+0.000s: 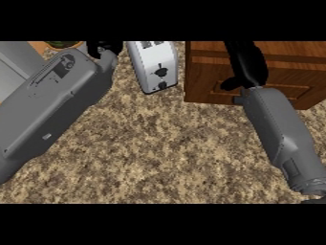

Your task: Pick up the can, place it into the drawer and close the drawer

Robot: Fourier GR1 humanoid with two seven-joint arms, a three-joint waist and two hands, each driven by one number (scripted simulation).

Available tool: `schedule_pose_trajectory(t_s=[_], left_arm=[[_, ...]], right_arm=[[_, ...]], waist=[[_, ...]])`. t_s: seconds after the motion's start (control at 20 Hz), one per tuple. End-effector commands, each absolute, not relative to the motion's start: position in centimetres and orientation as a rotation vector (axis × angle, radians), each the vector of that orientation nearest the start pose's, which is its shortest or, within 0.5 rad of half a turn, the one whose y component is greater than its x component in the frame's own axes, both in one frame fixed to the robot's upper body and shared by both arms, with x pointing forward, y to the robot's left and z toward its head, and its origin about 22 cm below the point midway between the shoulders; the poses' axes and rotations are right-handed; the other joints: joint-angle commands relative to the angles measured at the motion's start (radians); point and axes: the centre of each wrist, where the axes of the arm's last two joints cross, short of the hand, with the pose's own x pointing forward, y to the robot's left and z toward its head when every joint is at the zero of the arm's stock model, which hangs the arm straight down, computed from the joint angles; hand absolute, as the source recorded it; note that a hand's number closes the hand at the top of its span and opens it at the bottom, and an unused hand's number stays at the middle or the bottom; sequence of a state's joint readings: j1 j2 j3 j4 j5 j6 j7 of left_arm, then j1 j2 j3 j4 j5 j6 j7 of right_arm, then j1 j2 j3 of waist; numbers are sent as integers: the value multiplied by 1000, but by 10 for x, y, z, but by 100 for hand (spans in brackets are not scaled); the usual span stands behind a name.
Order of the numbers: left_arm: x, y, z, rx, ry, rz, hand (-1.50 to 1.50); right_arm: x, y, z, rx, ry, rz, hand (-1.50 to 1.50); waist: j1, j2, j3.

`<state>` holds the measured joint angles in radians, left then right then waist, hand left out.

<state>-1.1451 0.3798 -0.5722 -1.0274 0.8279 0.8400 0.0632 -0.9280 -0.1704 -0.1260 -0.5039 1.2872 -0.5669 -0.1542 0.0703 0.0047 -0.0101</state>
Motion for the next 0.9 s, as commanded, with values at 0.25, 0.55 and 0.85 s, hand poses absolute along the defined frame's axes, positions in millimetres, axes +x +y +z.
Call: schedule_pose_trajectory(t_s=[0.25,0.55,0.85], left_arm=[[402,115,215,54,-1731,152,-150],[398,119,230,36,-1737,165,-150],[391,108,228,21,-1732,145,-150]], right_arm=[[452,-203,71,-1374,-1695,1006,-150],[466,-190,105,-1421,-1672,984,-150],[474,-209,133,-1418,-1682,995,-150]], waist=[[17,24,12],[32,28,12],[31,34,13]])
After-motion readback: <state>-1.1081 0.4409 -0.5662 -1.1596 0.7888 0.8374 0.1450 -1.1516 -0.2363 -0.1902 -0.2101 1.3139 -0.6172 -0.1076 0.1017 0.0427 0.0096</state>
